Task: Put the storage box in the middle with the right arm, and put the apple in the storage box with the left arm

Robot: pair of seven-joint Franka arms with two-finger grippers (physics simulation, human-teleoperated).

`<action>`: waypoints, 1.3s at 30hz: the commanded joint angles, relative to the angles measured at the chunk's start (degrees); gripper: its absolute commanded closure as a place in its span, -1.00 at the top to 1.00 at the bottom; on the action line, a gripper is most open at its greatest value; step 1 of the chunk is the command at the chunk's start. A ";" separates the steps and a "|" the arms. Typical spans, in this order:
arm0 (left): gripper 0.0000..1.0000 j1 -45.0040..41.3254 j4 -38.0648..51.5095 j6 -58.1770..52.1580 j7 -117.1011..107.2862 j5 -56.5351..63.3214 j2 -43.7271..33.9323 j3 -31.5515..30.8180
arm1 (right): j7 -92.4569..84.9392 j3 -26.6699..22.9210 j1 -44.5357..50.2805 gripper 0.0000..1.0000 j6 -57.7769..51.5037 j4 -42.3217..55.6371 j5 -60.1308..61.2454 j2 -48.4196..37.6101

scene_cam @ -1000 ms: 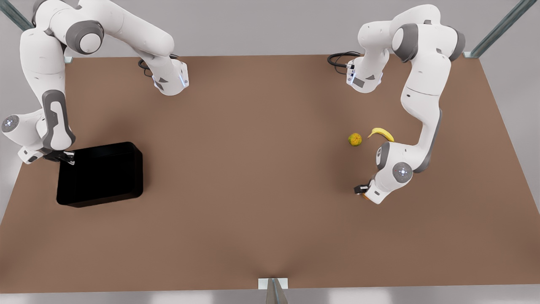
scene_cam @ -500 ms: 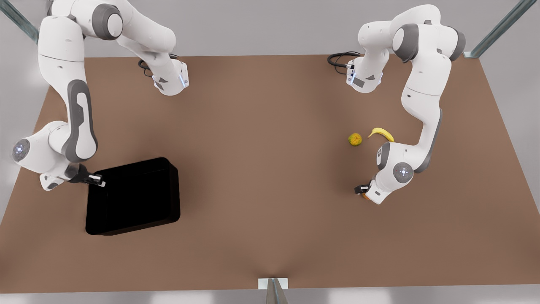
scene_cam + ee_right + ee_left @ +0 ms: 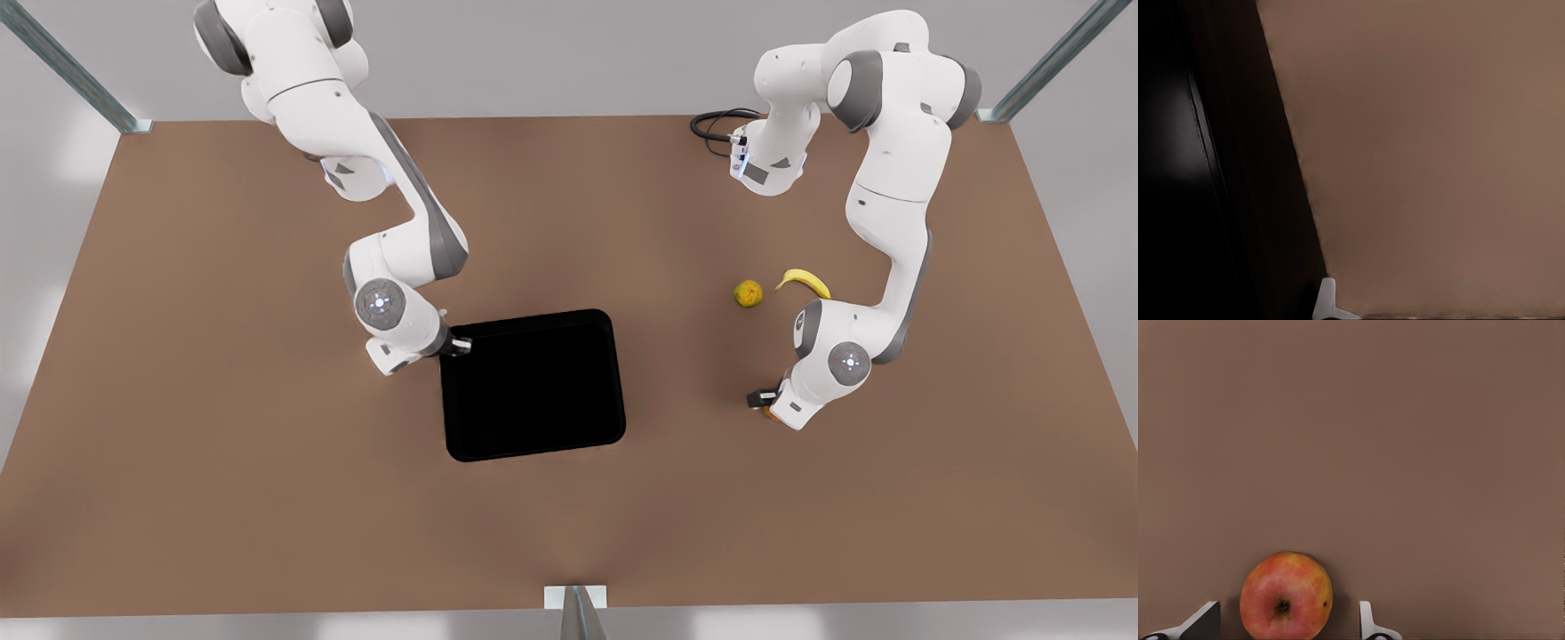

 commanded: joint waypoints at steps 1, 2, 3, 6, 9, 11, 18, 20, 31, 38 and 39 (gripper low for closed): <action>1.00 0.00 0.00 0.05 0.00 0.03 0.00 0.00 | 0.53 0.08 0.03 -0.57 -0.19 0.59 0.48 0.38; 1.00 0.00 0.00 0.05 0.00 0.03 0.00 0.00 | 3.26 0.52 1.25 -0.57 -1.68 2.53 -0.49 1.00; 1.00 0.00 0.00 -0.03 0.00 0.03 0.00 0.00 | 4.57 0.52 2.14 -0.57 -1.68 2.53 -0.49 1.35; 1.00 0.00 0.00 0.05 0.00 0.03 0.00 0.00 | 8.88 0.61 5.30 -0.57 -1.51 4.72 -0.49 3.63; 1.00 0.00 0.00 0.05 0.09 0.03 0.09 0.00 | 8.71 0.69 6.18 -0.57 -0.80 5.60 -0.75 6.09; 0.99 0.00 0.00 0.05 0.09 0.03 0.00 0.00 | 8.62 0.78 6.80 1.00 -0.72 6.04 -1.46 6.71; 0.46 0.00 0.00 0.05 0.09 0.03 0.26 0.00 | 6.60 0.34 1.09 1.00 -7.39 8.85 -2.60 2.06; 0.46 0.00 0.09 0.14 0.09 0.37 0.53 0.09 | 3.98 0.52 -5.32 1.00 -12.31 8.94 -4.71 -2.95; 0.16 0.35 0.18 -0.30 -0.18 0.64 0.17 -0.35 | -34.18 10.10 -45.76 1.00 -24.61 12.89 -12.27 -14.65; 0.16 0.44 0.26 -0.74 -0.26 0.64 -0.88 -0.79 | -34.00 10.45 -44.18 1.00 -30.33 19.22 -12.00 -12.54; 0.16 0.44 0.26 -0.83 -0.44 0.64 -1.14 -0.88 | -33.75 10.45 -44.62 1.00 -30.25 19.66 -10.86 -12.54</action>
